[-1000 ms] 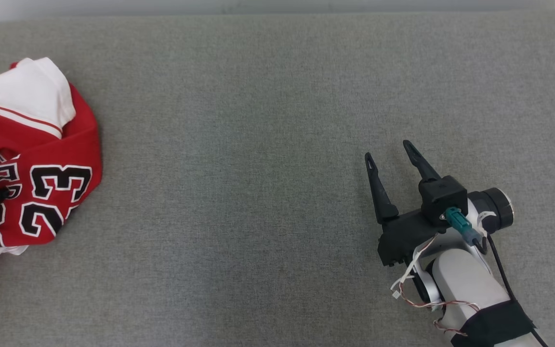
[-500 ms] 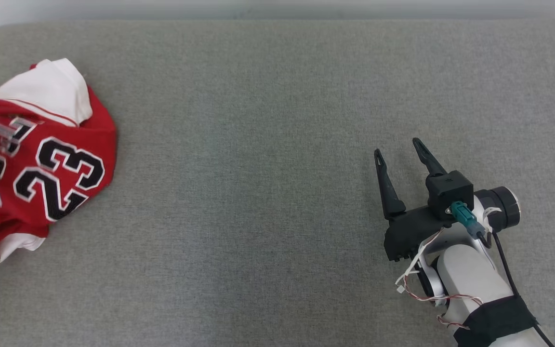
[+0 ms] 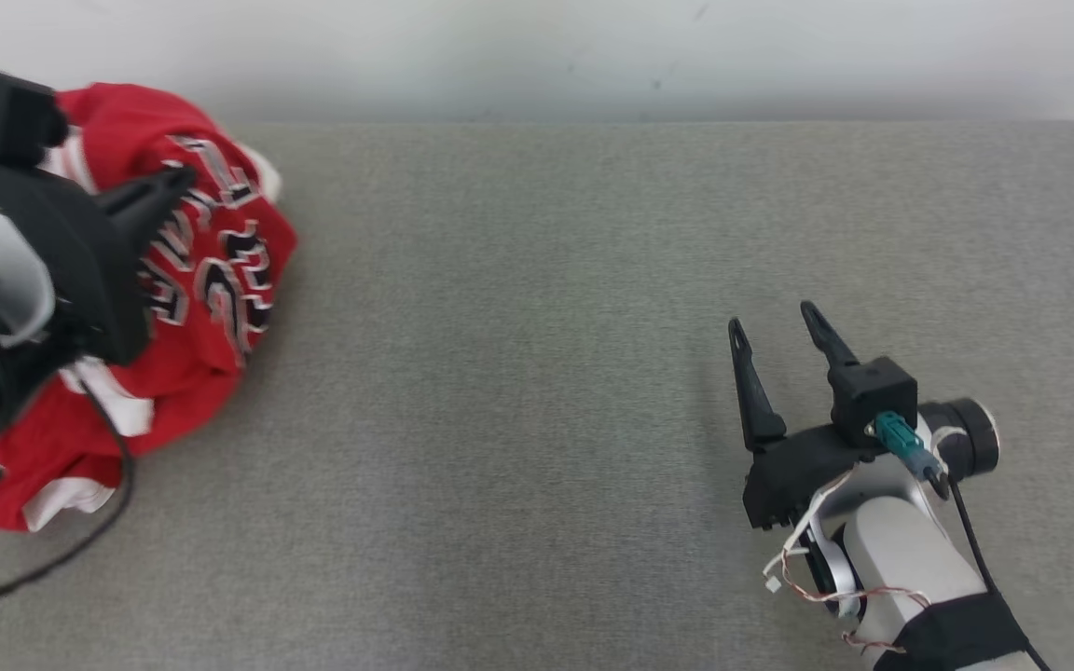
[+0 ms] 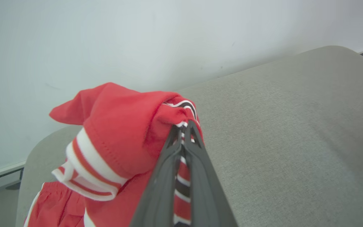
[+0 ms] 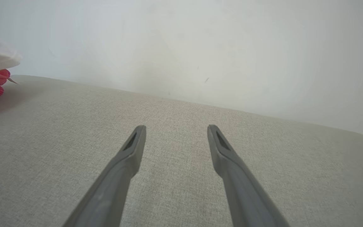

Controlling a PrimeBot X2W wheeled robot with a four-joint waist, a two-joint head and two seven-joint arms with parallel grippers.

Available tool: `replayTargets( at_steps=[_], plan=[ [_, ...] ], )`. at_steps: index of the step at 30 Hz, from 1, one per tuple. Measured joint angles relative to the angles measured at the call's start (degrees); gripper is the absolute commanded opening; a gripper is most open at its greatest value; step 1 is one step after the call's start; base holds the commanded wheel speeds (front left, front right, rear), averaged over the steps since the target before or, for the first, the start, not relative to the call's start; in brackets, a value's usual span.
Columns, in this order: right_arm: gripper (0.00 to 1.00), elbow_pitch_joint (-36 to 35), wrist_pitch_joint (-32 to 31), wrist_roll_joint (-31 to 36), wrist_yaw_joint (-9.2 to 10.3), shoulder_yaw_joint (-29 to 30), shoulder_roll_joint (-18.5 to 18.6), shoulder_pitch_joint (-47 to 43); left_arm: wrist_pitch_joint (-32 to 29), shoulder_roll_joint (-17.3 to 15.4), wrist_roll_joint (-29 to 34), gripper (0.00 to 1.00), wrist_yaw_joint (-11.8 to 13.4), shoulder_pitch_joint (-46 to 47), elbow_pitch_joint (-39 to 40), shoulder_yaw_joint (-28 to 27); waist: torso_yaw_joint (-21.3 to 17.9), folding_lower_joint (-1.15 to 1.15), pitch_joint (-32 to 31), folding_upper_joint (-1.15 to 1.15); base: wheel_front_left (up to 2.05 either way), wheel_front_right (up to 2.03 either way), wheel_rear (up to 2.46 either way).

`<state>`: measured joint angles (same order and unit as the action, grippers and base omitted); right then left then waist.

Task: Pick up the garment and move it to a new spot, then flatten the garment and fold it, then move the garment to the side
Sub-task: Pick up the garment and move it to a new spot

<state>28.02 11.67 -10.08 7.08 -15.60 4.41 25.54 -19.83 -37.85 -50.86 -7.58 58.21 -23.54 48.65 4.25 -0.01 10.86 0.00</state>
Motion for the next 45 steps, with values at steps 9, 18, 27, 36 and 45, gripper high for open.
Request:
replayTargets(
  at_steps=[9, 18, 27, 36, 45],
  plan=[
    [1.00, 0.6, 0.8, -1.8, 0.01, 1.7, -0.1, -3.3, 4.3, 4.9, -2.6, 0.00, 0.0, -1.4, 12.3, 6.3, -4.4, 0.00, -1.7, 0.00, 0.00, 0.00, 0.00],
    [1.00, -0.4, 1.2, -1.9, 0.03, 2.3, -0.1, -3.2, 6.2, 11.3, -4.6, 0.00, 0.0, -3.4, 11.3, 11.6, -8.9, 0.00, -1.5, 0.00, 0.00, 0.00, 0.00],
    [1.00, -1.1, 1.5, -1.9, 0.03, 2.3, -0.3, -3.3, 9.9, 20.2, -7.0, 1.00, 0.0, -11.6, 2.3, 15.7, -12.3, 0.00, -0.6, 0.00, 0.00, 0.00, 0.00],
    [1.00, -1.3, 2.0, -2.1, 0.04, 4.2, -0.4, -4.0, 14.3, 23.8, -7.3, 1.00, 0.0, -11.4, -0.3, 16.5, -11.6, 0.00, 0.0, 0.00, 0.00, 0.00, 0.00],
    [1.00, -0.2, 2.0, -2.5, 0.04, 4.7, -0.4, -5.0, 21.1, 22.8, -6.8, 1.00, 0.0, -9.3, 2.0, 13.5, -8.8, 0.01, -2.3, 0.00, 0.00, 0.00, 0.00]
  ],
)
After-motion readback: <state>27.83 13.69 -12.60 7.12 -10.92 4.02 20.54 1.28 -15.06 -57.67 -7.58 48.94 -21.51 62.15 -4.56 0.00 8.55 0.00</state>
